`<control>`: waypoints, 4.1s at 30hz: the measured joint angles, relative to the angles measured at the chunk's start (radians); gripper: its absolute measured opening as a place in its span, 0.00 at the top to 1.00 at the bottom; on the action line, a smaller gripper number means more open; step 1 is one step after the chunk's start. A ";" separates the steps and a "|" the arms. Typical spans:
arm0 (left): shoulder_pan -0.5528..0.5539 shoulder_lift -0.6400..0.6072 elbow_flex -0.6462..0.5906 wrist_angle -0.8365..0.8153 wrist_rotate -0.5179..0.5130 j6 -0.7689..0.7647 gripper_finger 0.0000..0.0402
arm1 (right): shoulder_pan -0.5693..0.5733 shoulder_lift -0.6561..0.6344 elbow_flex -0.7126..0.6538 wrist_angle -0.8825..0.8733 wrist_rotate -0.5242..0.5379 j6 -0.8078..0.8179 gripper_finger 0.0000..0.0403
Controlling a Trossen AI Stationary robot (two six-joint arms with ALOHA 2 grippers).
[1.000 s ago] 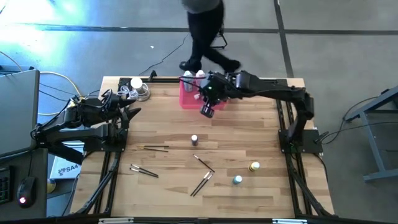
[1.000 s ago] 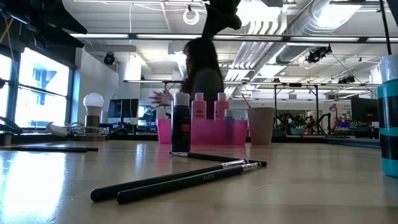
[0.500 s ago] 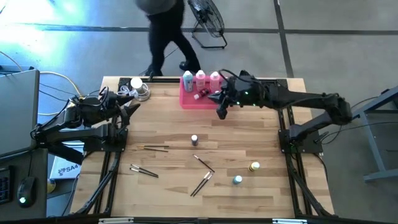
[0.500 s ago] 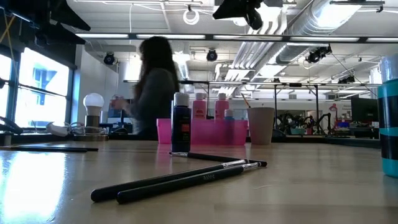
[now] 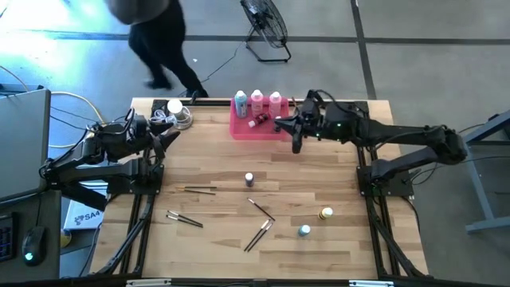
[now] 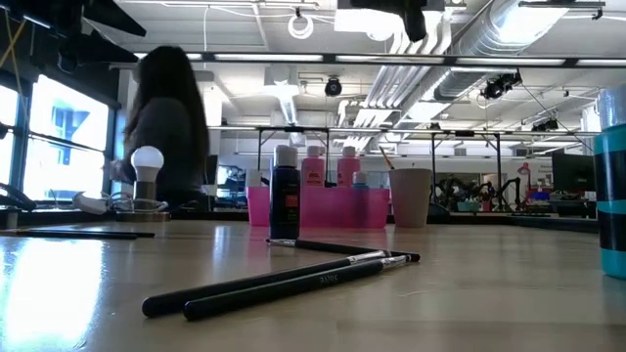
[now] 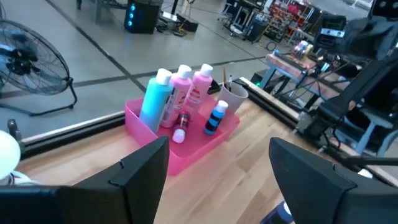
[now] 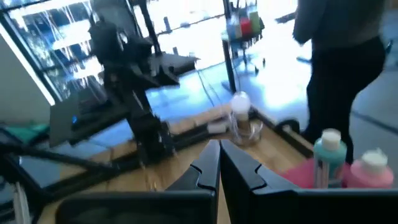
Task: Pick & Place Paint Supplies
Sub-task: Put the small pink paint bottle into the pink bin
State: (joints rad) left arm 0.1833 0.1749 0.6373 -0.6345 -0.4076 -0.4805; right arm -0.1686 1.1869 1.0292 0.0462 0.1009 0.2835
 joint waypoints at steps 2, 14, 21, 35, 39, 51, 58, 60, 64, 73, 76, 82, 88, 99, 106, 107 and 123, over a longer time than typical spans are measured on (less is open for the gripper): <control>0.000 0.000 0.000 0.010 -0.001 0.000 0.32 | -0.009 -0.030 -0.023 0.022 -0.003 -0.013 0.99; 0.000 0.145 0.000 0.056 -0.006 0.059 0.32 | -0.048 -0.148 -0.295 0.429 -0.021 0.052 0.99; 0.000 0.346 0.000 0.212 -0.040 0.161 0.32 | -0.049 -0.147 -0.345 0.324 0.048 0.115 0.99; 0.000 0.657 0.032 0.542 -0.034 0.134 0.32 | -0.124 -0.228 -0.344 0.263 -0.066 0.054 0.99; 0.001 0.720 0.047 0.538 -0.017 0.083 0.32 | -0.167 -0.282 -0.343 0.198 -0.126 0.052 0.99; 0.091 0.867 0.051 0.636 0.045 -0.064 0.32 | -0.254 -0.307 -0.343 0.028 -0.220 -0.009 0.99; 0.182 0.920 0.051 0.704 0.142 -0.128 0.32 | -0.307 -0.307 -0.343 0.024 -0.288 -0.050 0.99; 0.197 0.929 0.051 0.714 0.165 -0.131 0.32 | -0.322 -0.307 -0.343 0.024 -0.287 -0.050 0.99; 0.224 0.929 0.051 0.721 0.199 -0.119 0.32 | -0.350 -0.307 -0.343 0.024 -0.287 -0.049 0.99; 0.313 0.946 0.053 0.780 0.338 -0.021 0.32 | -0.391 -0.307 -0.343 0.062 -0.267 -0.011 0.99; 0.347 0.984 0.084 0.751 0.405 0.009 0.32 | -0.391 -0.307 -0.343 0.071 -0.234 0.019 0.99; 0.353 1.133 0.251 0.661 0.445 0.089 0.32 | -0.390 -0.307 -0.343 0.070 -0.234 0.026 0.99; 0.353 1.291 0.514 0.342 0.367 0.127 0.32 | -0.390 -0.307 -0.343 0.067 -0.269 0.026 0.99; 0.233 1.476 0.817 0.060 0.064 0.166 0.32 | -0.390 -0.307 -0.343 0.002 -0.294 0.004 0.99; 0.201 1.523 0.838 0.055 0.087 0.088 0.32 | -0.390 -0.307 -0.343 0.000 -0.294 0.005 0.99; 0.202 1.532 0.837 0.056 0.094 0.077 0.32 | -0.390 -0.307 -0.343 0.000 -0.294 0.003 0.99; 0.203 1.592 0.837 0.064 0.101 0.030 0.32 | -0.390 -0.307 -0.343 -0.019 -0.294 -0.004 0.99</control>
State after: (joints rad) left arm 0.3862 1.7664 1.4746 -0.5703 -0.3065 -0.4503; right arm -0.5591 0.8803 0.6864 0.0273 -0.1936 0.2798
